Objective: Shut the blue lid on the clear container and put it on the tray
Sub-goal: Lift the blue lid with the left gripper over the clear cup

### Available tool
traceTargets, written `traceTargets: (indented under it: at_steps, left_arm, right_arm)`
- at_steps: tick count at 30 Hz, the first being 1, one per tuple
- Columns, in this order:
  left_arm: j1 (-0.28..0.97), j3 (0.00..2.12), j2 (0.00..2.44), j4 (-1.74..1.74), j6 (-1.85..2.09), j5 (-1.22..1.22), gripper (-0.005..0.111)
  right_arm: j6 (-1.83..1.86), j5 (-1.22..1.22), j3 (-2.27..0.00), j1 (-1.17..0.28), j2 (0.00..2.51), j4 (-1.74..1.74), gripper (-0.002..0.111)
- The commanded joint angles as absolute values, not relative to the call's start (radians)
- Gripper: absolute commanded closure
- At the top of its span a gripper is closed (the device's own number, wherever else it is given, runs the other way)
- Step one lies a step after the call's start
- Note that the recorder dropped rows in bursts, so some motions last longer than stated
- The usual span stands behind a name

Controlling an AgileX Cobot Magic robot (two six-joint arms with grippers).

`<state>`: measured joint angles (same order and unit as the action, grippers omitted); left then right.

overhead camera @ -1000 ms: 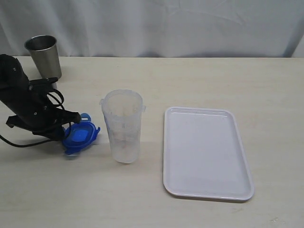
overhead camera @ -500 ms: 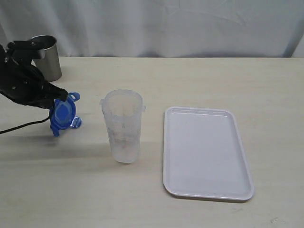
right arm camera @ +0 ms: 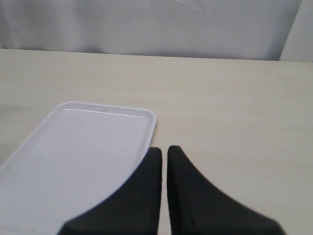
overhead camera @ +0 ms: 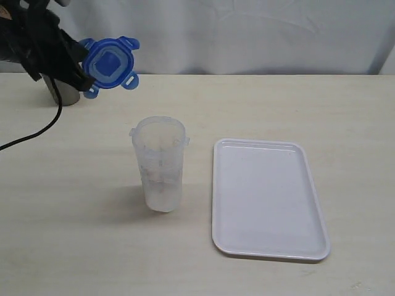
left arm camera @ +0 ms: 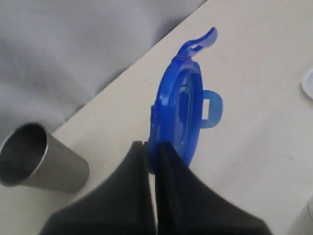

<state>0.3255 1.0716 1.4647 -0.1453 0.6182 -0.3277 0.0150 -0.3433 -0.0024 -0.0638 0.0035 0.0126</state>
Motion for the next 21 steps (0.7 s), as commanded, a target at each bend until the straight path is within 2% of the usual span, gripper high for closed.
traceTargets:
  at_steps: [1,14,21]
  left_arm:
    - [0.396,1.070,1.458,-0.012,0.643,-0.250,0.107]
    - [0.578,1.070,1.458,0.460,0.659,-0.252,0.107]
    - [0.638,1.070,1.458,0.555,0.659,-0.281,0.107]
  right_arm:
    - [0.011,-0.341,0.000,-0.061,0.000,0.011,0.104]
    - [0.011,-0.341,0.000,-0.061,0.000,0.011,0.104]
    - [0.011,-0.341,0.000,-0.061,0.000,0.011,0.104]
